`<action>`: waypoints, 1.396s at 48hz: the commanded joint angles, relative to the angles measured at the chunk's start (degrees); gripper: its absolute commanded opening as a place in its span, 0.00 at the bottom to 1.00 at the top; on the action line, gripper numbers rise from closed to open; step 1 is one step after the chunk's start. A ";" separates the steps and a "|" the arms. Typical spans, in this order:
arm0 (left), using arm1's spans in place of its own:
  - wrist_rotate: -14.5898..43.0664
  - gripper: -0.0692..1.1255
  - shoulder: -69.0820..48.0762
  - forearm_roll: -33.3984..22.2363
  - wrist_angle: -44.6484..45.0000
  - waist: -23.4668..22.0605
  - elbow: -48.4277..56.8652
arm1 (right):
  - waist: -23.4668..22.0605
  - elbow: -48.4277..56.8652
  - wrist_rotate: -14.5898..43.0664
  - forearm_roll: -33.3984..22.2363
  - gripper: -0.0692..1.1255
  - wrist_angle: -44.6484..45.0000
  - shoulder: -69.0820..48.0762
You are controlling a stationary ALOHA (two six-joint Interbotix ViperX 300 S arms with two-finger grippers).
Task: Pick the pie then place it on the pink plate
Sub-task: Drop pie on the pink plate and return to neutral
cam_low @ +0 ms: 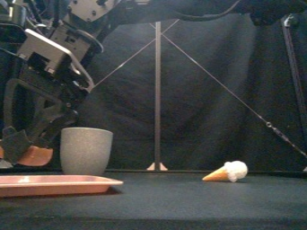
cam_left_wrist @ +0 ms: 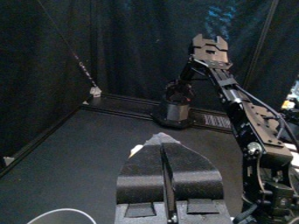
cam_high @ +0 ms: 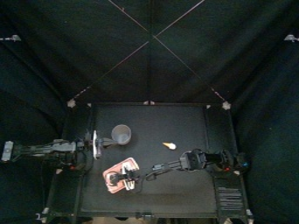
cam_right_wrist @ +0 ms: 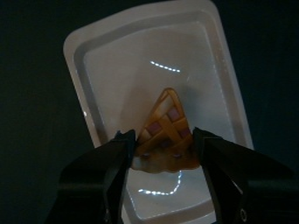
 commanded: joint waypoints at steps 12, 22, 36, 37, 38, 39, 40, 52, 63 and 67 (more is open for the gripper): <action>0.09 0.06 0.18 0.09 -1.58 0.26 -0.97 | -0.44 -1.93 0.44 -2.02 0.92 0.97 -1.23; 0.09 0.06 0.18 0.00 -2.02 0.26 -0.88 | -0.88 1.05 0.53 -2.11 0.92 -0.97 -5.98; -0.09 0.06 0.18 -0.09 -2.02 0.26 -0.26 | -1.67 23.99 7.29 -0.44 0.92 -21.09 -21.36; 0.00 0.06 0.18 -0.09 -2.02 0.26 -0.18 | -1.67 25.84 7.65 -0.53 0.92 -23.29 -22.59; 0.00 0.06 0.18 -0.09 -2.02 0.26 -0.18 | -1.76 27.77 8.17 -0.70 0.92 -25.58 -23.73; 0.00 0.06 0.18 -0.09 -2.02 0.26 -0.18 | -1.76 29.62 8.61 -0.88 0.92 -27.60 -24.87; 0.00 0.06 0.09 -0.09 -2.02 0.26 -0.18 | -1.76 31.46 9.05 -1.05 0.92 -29.53 -26.02; -0.09 0.06 0.09 -0.18 -2.02 0.26 -0.09 | -3.78 50.98 10.55 -1.76 0.92 -44.91 -40.69; 0.09 0.06 0.09 0.00 -2.02 0.35 -0.09 | -6.94 67.24 10.37 1.14 0.92 -61.79 -49.66; 0.09 0.06 0.09 0.00 -2.11 0.35 -0.09 | -8.44 72.69 9.93 1.14 0.92 -67.15 -51.24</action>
